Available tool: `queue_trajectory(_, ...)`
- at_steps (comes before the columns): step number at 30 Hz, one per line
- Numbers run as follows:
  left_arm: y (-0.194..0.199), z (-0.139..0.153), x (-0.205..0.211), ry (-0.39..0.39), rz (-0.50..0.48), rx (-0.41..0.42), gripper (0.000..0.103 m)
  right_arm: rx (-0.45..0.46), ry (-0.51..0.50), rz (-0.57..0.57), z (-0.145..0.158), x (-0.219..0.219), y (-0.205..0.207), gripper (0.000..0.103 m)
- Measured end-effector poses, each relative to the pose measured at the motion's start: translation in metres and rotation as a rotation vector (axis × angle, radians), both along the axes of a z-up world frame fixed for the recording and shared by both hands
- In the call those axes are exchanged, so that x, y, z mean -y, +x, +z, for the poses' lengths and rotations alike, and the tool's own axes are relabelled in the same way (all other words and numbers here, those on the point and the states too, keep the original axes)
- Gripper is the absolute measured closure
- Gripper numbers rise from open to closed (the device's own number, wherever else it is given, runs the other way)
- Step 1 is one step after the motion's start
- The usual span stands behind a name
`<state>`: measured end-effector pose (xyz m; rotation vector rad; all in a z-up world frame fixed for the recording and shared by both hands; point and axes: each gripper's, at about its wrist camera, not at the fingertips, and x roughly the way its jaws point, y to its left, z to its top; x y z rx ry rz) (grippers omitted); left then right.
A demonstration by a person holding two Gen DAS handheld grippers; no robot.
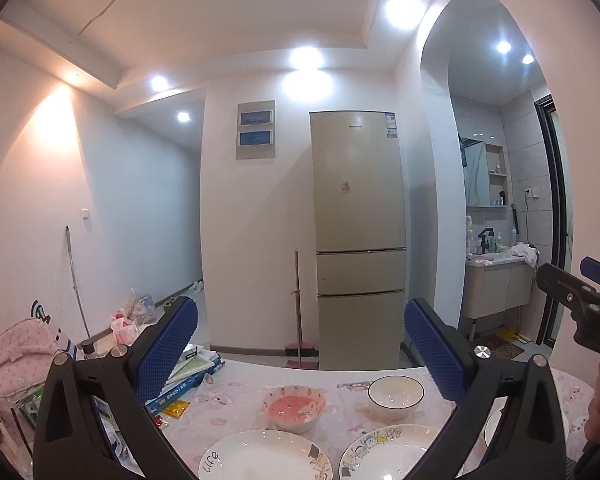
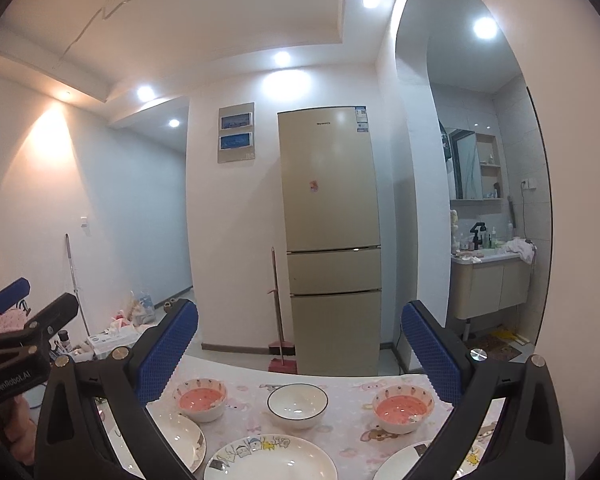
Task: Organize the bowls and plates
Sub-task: 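Move the left tool toward a pink bowl while the right tool approaches another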
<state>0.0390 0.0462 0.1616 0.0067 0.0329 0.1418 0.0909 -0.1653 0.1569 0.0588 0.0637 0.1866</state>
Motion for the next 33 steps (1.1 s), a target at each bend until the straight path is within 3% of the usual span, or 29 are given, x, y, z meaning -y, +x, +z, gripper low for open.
queue_trajectory(10,0.069,0.044,0.014,-0.010,0.030,-0.074,0.000,-0.177,0.069,-0.035,0.029,0.007,0.086,0.000)
queue_trajectory(13,0.098,0.051,0.016,-0.049,0.011,-0.106,0.000,-0.201,0.102,-0.044,0.030,0.016,0.113,0.000)
queue_trajectory(17,0.135,0.045,0.018,-0.113,-0.039,-0.166,0.000,-0.221,0.106,-0.063,0.023,0.021,0.142,0.000)
queue_trajectory(25,0.177,0.006,0.021,-0.103,-0.043,-0.252,0.000,-0.286,0.138,-0.041,-0.013,0.022,0.180,0.000)
queue_trajectory(33,0.190,-0.009,-0.032,-0.163,0.082,-0.302,0.000,-0.410,0.141,0.106,-0.027,-0.016,0.228,0.006)
